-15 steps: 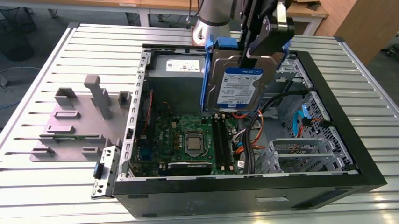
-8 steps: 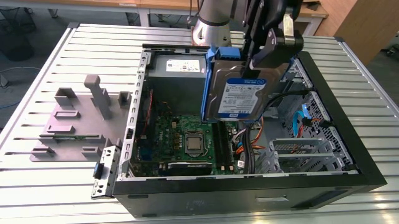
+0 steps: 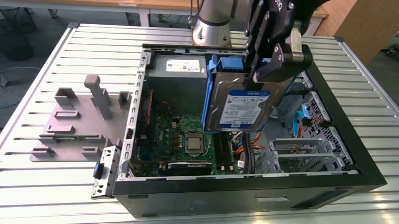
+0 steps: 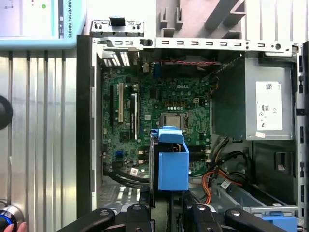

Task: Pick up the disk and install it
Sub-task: 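Pick up the disk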

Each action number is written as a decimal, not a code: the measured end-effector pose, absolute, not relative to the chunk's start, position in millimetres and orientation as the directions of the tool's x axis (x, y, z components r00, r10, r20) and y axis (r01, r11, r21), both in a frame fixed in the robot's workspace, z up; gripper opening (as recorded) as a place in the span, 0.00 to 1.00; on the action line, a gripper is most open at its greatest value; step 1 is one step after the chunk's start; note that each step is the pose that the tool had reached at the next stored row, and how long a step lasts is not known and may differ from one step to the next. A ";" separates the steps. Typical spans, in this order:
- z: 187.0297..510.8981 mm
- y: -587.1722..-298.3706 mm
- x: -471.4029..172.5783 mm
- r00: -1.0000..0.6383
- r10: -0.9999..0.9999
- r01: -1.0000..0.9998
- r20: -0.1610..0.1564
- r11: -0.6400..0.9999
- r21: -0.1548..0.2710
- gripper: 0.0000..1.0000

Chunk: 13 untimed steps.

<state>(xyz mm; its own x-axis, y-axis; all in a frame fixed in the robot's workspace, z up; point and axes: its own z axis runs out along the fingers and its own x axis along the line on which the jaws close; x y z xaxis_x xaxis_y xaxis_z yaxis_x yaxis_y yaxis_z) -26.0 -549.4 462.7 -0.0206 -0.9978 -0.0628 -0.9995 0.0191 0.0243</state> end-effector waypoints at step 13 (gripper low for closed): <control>465.5 -558.0 -26.1 -0.021 -0.998 -1.000 -0.063 0.019 0.024 0.35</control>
<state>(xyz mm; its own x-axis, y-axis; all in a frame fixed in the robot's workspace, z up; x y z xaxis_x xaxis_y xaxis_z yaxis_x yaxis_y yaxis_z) -26.1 -558.0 465.5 -0.0205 -0.9978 -0.0631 -0.9995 0.0190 0.0242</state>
